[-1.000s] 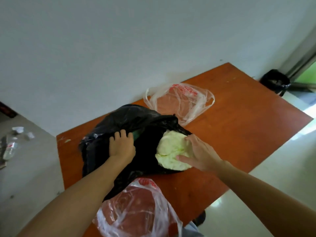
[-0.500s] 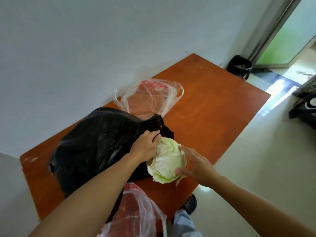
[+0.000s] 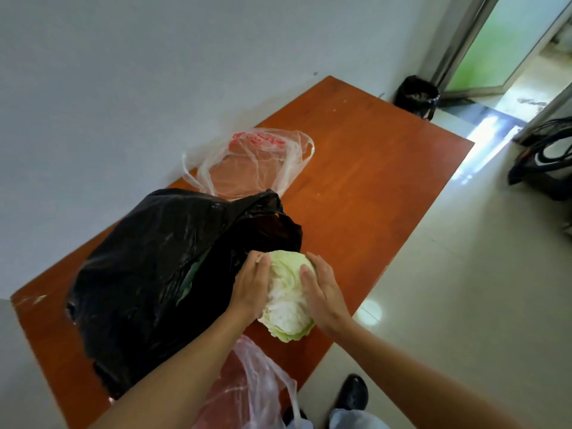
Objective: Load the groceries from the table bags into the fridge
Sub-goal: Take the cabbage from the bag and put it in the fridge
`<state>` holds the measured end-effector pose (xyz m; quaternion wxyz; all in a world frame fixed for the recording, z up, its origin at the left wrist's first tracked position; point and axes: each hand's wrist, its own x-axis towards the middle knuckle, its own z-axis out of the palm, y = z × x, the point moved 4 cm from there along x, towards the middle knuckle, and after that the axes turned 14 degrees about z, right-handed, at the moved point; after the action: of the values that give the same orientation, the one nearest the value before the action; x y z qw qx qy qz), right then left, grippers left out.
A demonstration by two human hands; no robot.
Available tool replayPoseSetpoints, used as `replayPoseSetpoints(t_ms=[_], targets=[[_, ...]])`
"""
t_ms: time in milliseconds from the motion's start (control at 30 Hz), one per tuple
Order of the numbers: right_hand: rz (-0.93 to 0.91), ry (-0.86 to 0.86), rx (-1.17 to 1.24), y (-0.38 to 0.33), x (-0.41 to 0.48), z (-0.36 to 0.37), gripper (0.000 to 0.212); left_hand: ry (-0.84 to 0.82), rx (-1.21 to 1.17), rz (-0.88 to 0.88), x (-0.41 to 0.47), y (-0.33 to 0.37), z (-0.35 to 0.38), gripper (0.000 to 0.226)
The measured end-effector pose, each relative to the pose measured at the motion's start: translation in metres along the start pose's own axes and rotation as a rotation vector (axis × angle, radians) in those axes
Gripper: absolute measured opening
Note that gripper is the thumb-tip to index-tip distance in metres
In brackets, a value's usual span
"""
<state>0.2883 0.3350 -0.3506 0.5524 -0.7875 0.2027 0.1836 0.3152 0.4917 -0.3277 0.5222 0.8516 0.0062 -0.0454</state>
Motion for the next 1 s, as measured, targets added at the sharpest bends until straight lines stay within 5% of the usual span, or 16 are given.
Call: replayPoseSetpoints(t_ms=[133,400,1000], targets=[[0.003,-0.015,0.046,0.009,-0.007,0.003,0.064,0.041,-0.046,-0.037,-0.01,0.002,0.001,0.042],[-0.23,0.112,-0.057,0.005,-0.04,-0.053,0.069,0.123,0.002,0.194,-0.055,0.049,0.034,0.059],[-0.48,0.767,0.009,-0.042,-0.137,-0.479,0.08,-0.163,-0.217,0.768,-0.027,0.406,0.292,0.045]])
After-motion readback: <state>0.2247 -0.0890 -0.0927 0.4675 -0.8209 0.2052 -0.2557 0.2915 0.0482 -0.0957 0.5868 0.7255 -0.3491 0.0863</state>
